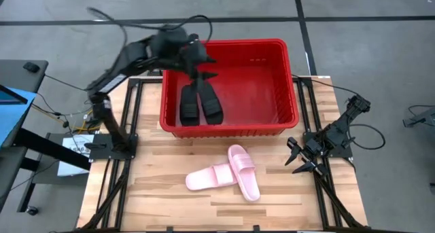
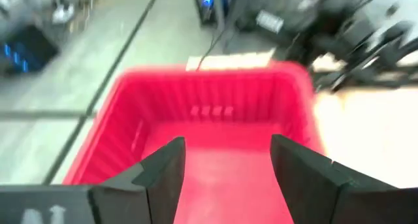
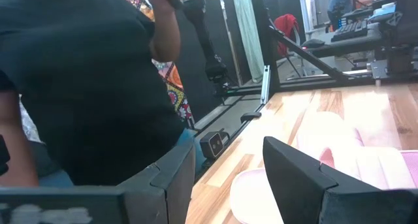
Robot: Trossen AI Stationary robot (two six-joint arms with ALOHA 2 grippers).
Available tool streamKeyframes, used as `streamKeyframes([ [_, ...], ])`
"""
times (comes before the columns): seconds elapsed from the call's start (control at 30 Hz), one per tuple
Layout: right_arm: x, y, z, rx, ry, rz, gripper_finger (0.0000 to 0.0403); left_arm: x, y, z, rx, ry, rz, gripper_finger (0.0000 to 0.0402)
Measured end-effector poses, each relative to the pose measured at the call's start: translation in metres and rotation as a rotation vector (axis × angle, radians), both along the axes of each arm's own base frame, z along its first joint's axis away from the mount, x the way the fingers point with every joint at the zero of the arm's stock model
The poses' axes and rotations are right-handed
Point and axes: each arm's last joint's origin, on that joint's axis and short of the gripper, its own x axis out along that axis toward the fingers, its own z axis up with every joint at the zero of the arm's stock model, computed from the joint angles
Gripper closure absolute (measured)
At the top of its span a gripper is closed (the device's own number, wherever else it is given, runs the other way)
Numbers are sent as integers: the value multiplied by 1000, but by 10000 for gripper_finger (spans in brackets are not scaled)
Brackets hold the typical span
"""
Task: Pick and place slides into bin
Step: Put the right pink slide into the red container
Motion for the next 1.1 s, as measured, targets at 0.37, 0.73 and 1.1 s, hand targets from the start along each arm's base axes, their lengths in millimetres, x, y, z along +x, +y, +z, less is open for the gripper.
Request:
streamKeyframes([
  [0.37, 0, 0, 0, 0, 0, 0, 230, -62, -82, 13, -75, -298, -87, 187],
  [0.73, 0, 0, 0, 0, 0, 0, 230, -122, -140, -62, -218, -544, -178, 187],
  [1.1, 0, 0, 0, 0, 0, 0, 230, -138, -165, -127, -249, -549, -283, 187],
])
